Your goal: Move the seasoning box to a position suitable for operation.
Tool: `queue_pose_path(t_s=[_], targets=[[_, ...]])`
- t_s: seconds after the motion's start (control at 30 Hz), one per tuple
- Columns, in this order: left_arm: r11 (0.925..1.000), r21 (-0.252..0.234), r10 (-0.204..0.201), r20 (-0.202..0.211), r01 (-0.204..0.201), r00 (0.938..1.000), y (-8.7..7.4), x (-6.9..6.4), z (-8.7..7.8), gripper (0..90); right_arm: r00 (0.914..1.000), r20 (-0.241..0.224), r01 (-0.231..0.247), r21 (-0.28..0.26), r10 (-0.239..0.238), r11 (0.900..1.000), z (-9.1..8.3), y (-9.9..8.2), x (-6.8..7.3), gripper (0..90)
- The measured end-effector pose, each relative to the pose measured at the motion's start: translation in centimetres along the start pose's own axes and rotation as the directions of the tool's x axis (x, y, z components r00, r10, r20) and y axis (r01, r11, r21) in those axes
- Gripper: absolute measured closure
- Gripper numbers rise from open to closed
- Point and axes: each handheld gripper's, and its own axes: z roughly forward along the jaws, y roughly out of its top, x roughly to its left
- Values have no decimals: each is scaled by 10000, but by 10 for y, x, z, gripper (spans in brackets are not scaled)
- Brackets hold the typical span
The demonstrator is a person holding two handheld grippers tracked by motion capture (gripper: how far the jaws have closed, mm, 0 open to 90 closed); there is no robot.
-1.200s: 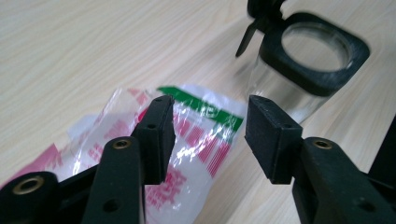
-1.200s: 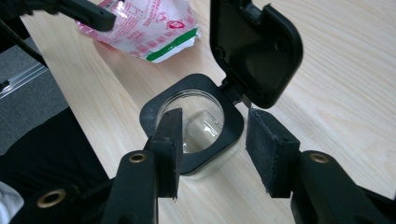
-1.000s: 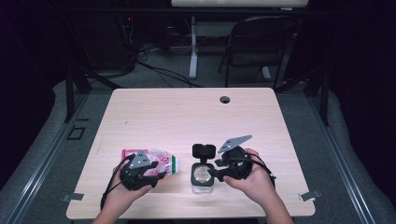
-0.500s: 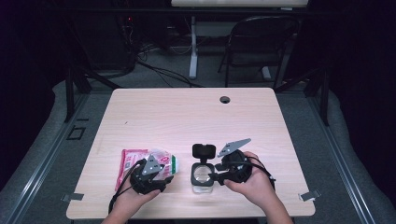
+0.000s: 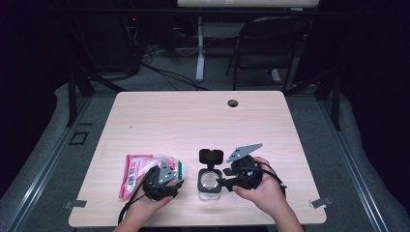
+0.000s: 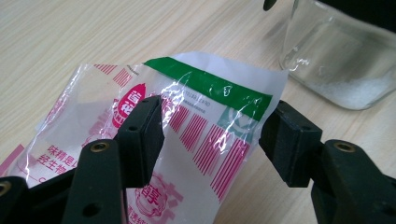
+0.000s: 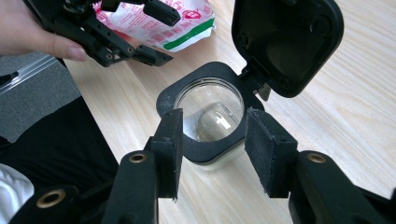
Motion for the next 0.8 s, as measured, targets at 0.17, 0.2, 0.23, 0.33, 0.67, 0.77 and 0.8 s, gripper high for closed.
queue_pose_path(t_s=[0.17,0.2,0.23,0.33,0.67,0.77,0.8], targets=[[9997,134,217,-542,-210,9983,-4,-1,5,417,10000,-5,-7,40,7,10000,-1,0,-1,571],[9996,196,204,-635,-192,9978,-6,-1,5,418,10000,-9,-27,21,27,10000,-1,0,-1,571],[9997,181,166,-712,-153,9973,-7,0,6,424,10000,-13,-36,2,36,10000,-1,0,-1,571],[9999,147,44,-735,-33,9973,-9,2,5,444,10000,-26,-26,5,26,10000,-1,0,-1,570],[9980,-390,-517,-603,494,9968,-10,11,-6,684,10000,1,-49,-31,49,10000,0,0,-1,568],[9956,-440,-849,-424,831,9955,-10,18,-10,734,10000,-1,-52,-25,52,10000,-1,0,-1,568],[9956,-440,-849,-424,831,9955,-10,18,-10,752,10000,-1,-52,-25,52,10000,-1,0,-1,568]])
